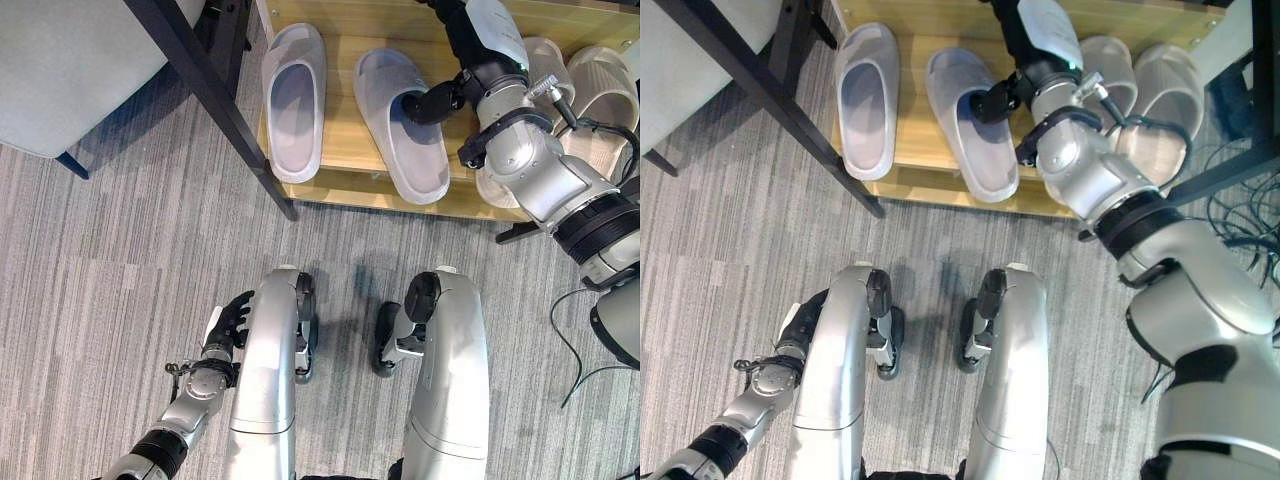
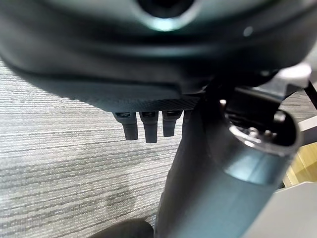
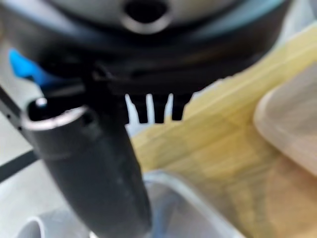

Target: Arrange the slippers neatly on the shoe rack.

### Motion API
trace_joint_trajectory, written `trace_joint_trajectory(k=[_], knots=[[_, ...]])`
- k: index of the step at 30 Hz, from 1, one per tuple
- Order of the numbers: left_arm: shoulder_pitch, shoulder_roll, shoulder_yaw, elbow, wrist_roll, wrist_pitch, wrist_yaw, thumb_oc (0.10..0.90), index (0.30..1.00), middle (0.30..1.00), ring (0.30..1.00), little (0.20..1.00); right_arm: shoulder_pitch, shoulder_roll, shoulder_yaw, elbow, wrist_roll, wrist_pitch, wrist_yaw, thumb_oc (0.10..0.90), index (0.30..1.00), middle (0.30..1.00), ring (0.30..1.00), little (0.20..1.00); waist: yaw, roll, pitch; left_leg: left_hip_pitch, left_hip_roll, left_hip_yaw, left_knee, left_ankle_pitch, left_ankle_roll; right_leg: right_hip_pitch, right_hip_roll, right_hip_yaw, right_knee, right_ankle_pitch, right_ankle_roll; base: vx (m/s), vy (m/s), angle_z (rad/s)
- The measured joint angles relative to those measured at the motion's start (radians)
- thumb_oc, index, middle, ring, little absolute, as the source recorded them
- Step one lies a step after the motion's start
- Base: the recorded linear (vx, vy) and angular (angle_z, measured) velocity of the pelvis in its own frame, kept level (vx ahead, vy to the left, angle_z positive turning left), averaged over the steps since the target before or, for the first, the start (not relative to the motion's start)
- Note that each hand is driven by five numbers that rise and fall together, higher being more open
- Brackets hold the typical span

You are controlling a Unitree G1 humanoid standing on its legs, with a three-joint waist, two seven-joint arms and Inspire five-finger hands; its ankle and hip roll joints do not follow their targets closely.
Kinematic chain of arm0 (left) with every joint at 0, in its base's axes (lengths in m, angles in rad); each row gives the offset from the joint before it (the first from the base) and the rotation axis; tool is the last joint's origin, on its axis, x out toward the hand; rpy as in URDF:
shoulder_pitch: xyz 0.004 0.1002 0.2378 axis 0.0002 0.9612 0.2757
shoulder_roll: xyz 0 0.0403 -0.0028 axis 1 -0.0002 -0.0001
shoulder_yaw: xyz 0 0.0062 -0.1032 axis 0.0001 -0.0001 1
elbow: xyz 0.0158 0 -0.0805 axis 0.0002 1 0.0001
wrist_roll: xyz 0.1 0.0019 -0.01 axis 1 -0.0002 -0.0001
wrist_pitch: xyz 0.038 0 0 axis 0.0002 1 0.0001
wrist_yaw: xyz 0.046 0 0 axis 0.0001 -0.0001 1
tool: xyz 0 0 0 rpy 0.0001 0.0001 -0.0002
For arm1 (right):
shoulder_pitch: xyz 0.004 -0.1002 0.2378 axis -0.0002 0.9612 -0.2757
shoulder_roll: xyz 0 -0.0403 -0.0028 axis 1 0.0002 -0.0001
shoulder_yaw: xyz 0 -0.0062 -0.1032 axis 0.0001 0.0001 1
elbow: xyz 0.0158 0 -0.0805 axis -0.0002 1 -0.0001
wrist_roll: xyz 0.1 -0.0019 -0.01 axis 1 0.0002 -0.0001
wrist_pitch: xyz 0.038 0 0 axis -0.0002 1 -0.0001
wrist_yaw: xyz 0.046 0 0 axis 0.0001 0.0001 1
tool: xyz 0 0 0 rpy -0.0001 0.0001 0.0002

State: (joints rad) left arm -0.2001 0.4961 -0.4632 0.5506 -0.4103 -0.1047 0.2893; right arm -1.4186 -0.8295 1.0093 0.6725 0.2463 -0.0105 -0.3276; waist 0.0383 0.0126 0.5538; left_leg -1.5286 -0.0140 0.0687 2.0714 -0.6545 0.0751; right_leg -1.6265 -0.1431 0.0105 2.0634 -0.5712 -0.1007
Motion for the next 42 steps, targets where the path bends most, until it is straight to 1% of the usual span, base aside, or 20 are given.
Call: trace_joint_trajectory(k=[3, 5, 9, 15, 16, 17, 18, 19, 20, 22, 23, 24, 27, 29, 31, 33, 34, 35, 39, 42], knots=[[0.000, 0.001, -0.005, 0.000, 0.000, 0.000, -0.001, 0.800, 0.900, 0.900, 0.900, 0.900, -0.014, -0.056, 0.044, -0.074, 0.018, -0.008, 0.021, 0.800, 0.900, 0.900, 0.900, 0.900, 0.000, 0.000, 0.000, 0.000, 0.000, 0.001, 0.000, -0.001, -0.001, -0.001, 0.000, 0.001, 0.000, 0.000, 0.000, 0.00, 0.000, 0.00], [0.003, 0.005, -0.004, 0.001, 0.001, 0.000, -0.010, 0.800, 0.900, 0.900, 0.900, 0.900, -0.047, -0.123, 0.093, -0.156, 0.032, -0.018, 0.046, 0.800, 0.900, 0.900, 0.900, 0.900, -0.002, 0.000, 0.000, 0.000, 0.000, 0.001, 0.000, -0.001, -0.001, -0.002, 0.000, 0.001, 0.001, -0.001, 0.000, 0.00, 0.000, 0.00], [0.005, 0.007, -0.003, -0.002, 0.003, 0.000, -0.020, 0.800, 0.900, 0.900, 0.900, 0.900, -0.057, -0.232, 0.094, -0.338, 0.050, -0.047, 0.063, 0.800, 0.900, 0.900, 0.900, 0.900, -0.004, 0.000, 0.000, 0.000, 0.001, 0.002, 0.000, -0.001, -0.001, -0.002, 0.000, 0.002, 0.001, -0.001, -0.001, 0.00, 0.000, 0.00], [0.018, 0.010, 0.007, -0.004, 0.009, 0.000, -0.021, 0.800, 0.900, 0.900, 0.900, 0.900, -0.044, -0.333, 0.094, -0.497, 0.048, -0.085, 0.079, 0.800, 0.900, 0.900, 0.900, 0.900, -0.018, 0.000, 0.000, 0.002, 0.005, 0.003, 0.002, -0.002, -0.001, -0.001, 0.001, 0.002, 0.001, -0.001, 0.001, 0.00, 0.000, 0.00], [0.032, 0.009, 0.017, -0.011, 0.011, 0.000, -0.022, 0.800, 0.900, 0.900, 0.900, 0.900, -0.012, -0.389, 0.081, -0.588, 0.045, -0.089, 0.085, 0.800, 0.900, 0.900, 0.900, 0.900, -0.025, -0.001, 0.000, 0.001, 0.005, 0.002, 0.002, -0.004, -0.001, -0.001, 0.001, 0.001, 0.001, -0.003, 0.002, 0.00, 0.000, 0.00], [0.041, 0.009, 0.018, -0.011, 0.011, 0.000, -0.022, 0.800, 0.900, 0.900, 0.900, 0.900, 0.015, -0.419, 0.068, -0.646, 0.040, -0.098, 0.087, 0.800, 0.900, 0.900, 0.900, 0.900, -0.034, -0.001, 0.000, 0.002, 0.007, 0.003, 0.003, -0.007, 0.000, -0.001, 0.002, 0.001, 0.001, -0.004, 0.002, 0.01, -0.012, -0.04], [0.044, 0.009, 0.025, -0.011, 0.011, 0.000, -0.022, 0.800, 0.900, 0.900, 0.900, 0.900, 0.071, -0.436, 0.023, -0.681, 0.032, -0.109, 0.088, 0.800, 0.900, 0.900, 0.900, 0.900, -0.040, -0.001, 0.000, 0.003, 0.008, 0.003, 0.004, -0.009, -0.002, -0.001, 0.002, 0.000, 0.001, -0.004, 0.001, 0.02, -0.011, -0.04], [0.044, 0.009, 0.035, -0.011, 0.021, 0.001, -0.022, 0.800, 0.900, 0.900, 0.900, 0.900, 0.170, -0.447, -0.073, -0.713, 0.019, -0.116, 0.088, 0.800, 0.900, 0.900, 0.900, 0.900, -0.046, -0.001, 0.000, 0.003, 0.009, 0.002, 0.005, -0.010, -0.002, -0.001, 0.002, 0.000, 0.001, -0.004, 0.001, 0.00, 0.000, 0.00], [0.048, 0.008, 0.045, -0.010, 0.024, 0.001, -0.021, 0.800, 0.900, 0.900, 0.900, 0.900, 0.241, -0.446, -0.134, -0.725, 0.008, -0.118, 0.086, 0.800, 0.900, 0.900, 0.900, 0.900, -0.049, -0.001, 0.000, 0.003, 0.010, 0.002, 0.005, -0.011, -0.001, -0.001, 0.003, 0.000, 0.001, -0.005, 0.001, 0.00, 0.000, 0.00], [0.058, 0.006, 0.055, -0.010, 0.026, 0.001, -0.019, 0.800, 0.900, 0.900, 0.900, 0.900, 0.307, -0.445, -0.174, -0.703, -0.002, -0.117, 0.084, 0.800, 0.900, 0.900, 0.900, 0.900, -0.059, -0.001, 0.000, 0.005, 0.013, 0.003, 0.008, -0.015, -0.002, -0.001, 0.003, 0.000, 0.002, -0.005, 0.001, 0.01, -0.005, -0.06], [0.059, 0.006, 0.055, -0.010, 0.027, 0.001, -0.019, 0.800, 0.900, 0.900, 0.900, 0.900, 0.343, -0.440, -0.203, -0.682, -0.007, -0.116, 0.083, 0.800, 0.900, 0.900, 0.900, 0.900, -0.058, -0.001, 0.000, 0.007, 0.015, 0.003, 0.009, -0.017, -0.001, -0.001, 0.003, -0.001, 0.003, -0.005, 0.001, 0.01, -0.002, -0.05], [0.061, 0.003, 0.060, -0.010, 0.028, 0.001, -0.018, 0.800, 0.900, 0.900, 0.900, 0.900, 0.437, -0.401, -0.300, -0.648, -0.022, -0.108, 0.071, 0.800, 0.900, 0.900, 0.900, 0.900, -0.059, -0.002, -0.001, 0.007, 0.017, 0.003, 0.009, -0.020, -0.004, -0.002, 0.003, -0.002, 0.003, -0.005, 0.000, 0.01, -0.009, -0.03], [0.069, -0.007, 0.076, -0.009, 0.028, 0.001, -0.014, 0.800, 0.900, 0.900, 0.900, 0.900, 0.556, -0.279, -0.437, -0.607, -0.040, -0.081, 0.013, 0.800, 0.900, 0.900, 0.900, 0.900, -0.067, -0.003, 0.000, 0.007, 0.018, 0.003, 0.010, -0.020, -0.003, -0.005, 0.008, -0.001, 0.006, -0.007, -0.001, 0.00, -0.008, -0.03], [0.069, -0.007, 0.080, -0.007, 0.028, 0.001, -0.009, 0.800, 0.900, 0.900, 0.900, 0.900, 0.600, -0.202, -0.487, -0.603, -0.051, -0.068, -0.011, 0.800, 0.900, 0.900, 0.900, 0.900, -0.070, -0.003, 0.000, 0.008, 0.023, 0.003, 0.010, -0.024, -0.005, -0.008, 0.016, 0.000, 0.007, -0.008, -0.002, 0.00, -0.012, -0.05], [0.070, -0.007, 0.082, -0.007, 0.028, 0.002, -0.003, 0.800, 0.900, 0.900, 0.900, 0.900, 0.619, -0.159, -0.497, -0.604, -0.069, -0.066, -0.032, 0.800, 0.900, 0.900, 0.900, 0.900, -0.075, -0.004, 0.000, 0.008, 0.023, 0.004, 0.010, -0.026, -0.009, -0.011, 0.016, 0.000, 0.011, -0.012, -0.007, 0.00, 0.000, 0.00], [0.070, -0.010, 0.083, -0.007, 0.028, 0.002, 0.007, 0.800, 0.900, 0.900, 0.900, 0.900, 0.652, -0.087, -0.541, -0.603, -0.073, -0.066, -0.052, 0.800, 0.900, 0.900, 0.900, 0.900, -0.074, -0.004, 0.000, 0.009, 0.022, 0.001, 0.011, -0.029, -0.013, -0.010, 0.016, -0.003, 0.013, -0.015, -0.009, 0.00, 0.000, 0.00], [0.071, -0.010, 0.082, -0.007, 0.027, 0.002, 0.009, 0.800, 0.900, 0.900, 0.900, 0.900, 0.657, -0.040, -0.548, -0.594, -0.072, -0.066, -0.072, 0.800, 0.900, 0.900, 0.900, 0.900, -0.075, -0.004, 0.000, 0.011, 0.023, 0.001, 0.013, -0.031, -0.016, -0.010, 0.016, -0.003, 0.015, -0.016, -0.010, 0.00, 0.000, 0.00], [0.071, -0.010, 0.082, -0.007, 0.027, 0.002, 0.010, 0.800, 0.900, 0.900, 0.900, 0.900, 0.658, -0.018, -0.548, -0.587, -0.072, -0.066, -0.077, 0.800, 0.900, 0.900, 0.900, 0.900, -0.075, -0.004, 0.000, 0.012, 0.023, 0.001, 0.015, -0.032, -0.017, -0.010, 0.016, -0.003, 0.017, -0.016, -0.011, 0.00, 0.000, 0.00], [0.068, -0.016, 0.080, -0.006, 0.027, 0.002, 0.017, 0.800, 0.900, 0.900, 0.900, 0.900, 0.658, 0.035, -0.559, -0.557, -0.067, -0.066, -0.102, 0.800, 0.900, 0.900, 0.900, 0.900, -0.066, -0.004, 0.000, 0.013, 0.023, 0.000, 0.019, -0.033, -0.016, -0.009, 0.016, -0.003, 0.021, -0.019, -0.012, 0.00, -0.008, 0.00], [0.063, -0.019, 0.073, -0.005, 0.026, 0.002, 0.029, 0.800, 0.900, 0.900, 0.900, 0.900, 0.659, 0.042, -0.561, -0.556, -0.065, -0.066, -0.106, 0.800, 0.900, 0.900, 0.900, 0.900, -0.058, -0.004, 0.000, 0.012, 0.023, 0.001, 0.022, -0.034, -0.014, -0.008, 0.016, -0.003, 0.024, -0.019, -0.011, 0.00, 0.000, 0.00]])
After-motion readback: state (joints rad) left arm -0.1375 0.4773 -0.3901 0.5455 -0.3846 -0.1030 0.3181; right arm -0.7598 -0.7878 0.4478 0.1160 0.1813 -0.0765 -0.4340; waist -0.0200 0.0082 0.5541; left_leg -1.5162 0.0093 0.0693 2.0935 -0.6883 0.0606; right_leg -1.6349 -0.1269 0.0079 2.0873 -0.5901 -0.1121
